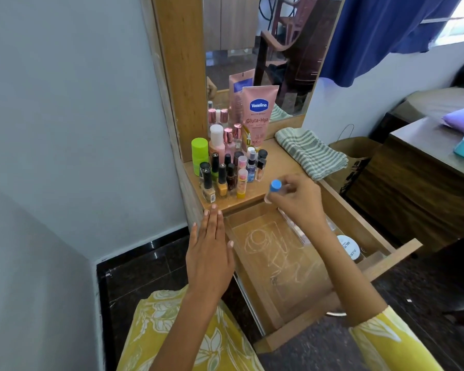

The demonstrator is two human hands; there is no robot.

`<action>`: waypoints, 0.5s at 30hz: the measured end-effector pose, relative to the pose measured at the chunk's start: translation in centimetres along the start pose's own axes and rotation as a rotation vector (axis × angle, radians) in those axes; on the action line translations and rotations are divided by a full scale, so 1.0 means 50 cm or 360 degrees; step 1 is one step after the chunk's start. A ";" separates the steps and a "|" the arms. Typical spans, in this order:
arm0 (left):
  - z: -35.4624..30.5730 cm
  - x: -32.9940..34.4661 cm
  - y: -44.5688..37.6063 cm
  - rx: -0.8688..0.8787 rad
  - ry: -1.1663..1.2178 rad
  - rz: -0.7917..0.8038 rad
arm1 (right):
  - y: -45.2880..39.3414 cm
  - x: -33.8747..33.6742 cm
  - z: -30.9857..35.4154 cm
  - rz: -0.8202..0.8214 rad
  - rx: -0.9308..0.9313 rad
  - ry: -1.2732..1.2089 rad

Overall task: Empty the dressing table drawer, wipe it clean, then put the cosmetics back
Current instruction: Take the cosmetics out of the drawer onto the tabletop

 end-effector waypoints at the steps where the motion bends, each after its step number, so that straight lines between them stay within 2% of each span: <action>1: -0.001 0.000 0.000 0.0000 0.0002 -0.0001 | -0.007 0.000 0.010 -0.0048 -0.0025 -0.0081; 4: -0.002 -0.001 0.000 0.0006 0.0019 -0.0017 | -0.029 0.028 0.018 -0.0054 -0.0069 -0.0164; 9: 0.001 0.008 -0.001 0.0048 0.0067 -0.0082 | -0.046 0.093 0.005 -0.0050 -0.0090 0.0019; 15: 0.005 0.022 -0.003 0.0063 -0.0017 -0.0144 | -0.042 0.110 0.000 -0.0071 -0.0146 -0.0004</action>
Point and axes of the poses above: each hand's wrist, its own y-axis away from the middle knuckle, its own x-axis out of the palm, z = x × y, the point moved 1 cm from there along -y, towards the middle knuckle, and after that the axes turned 10 degrees about x, right-handed, at the moved point
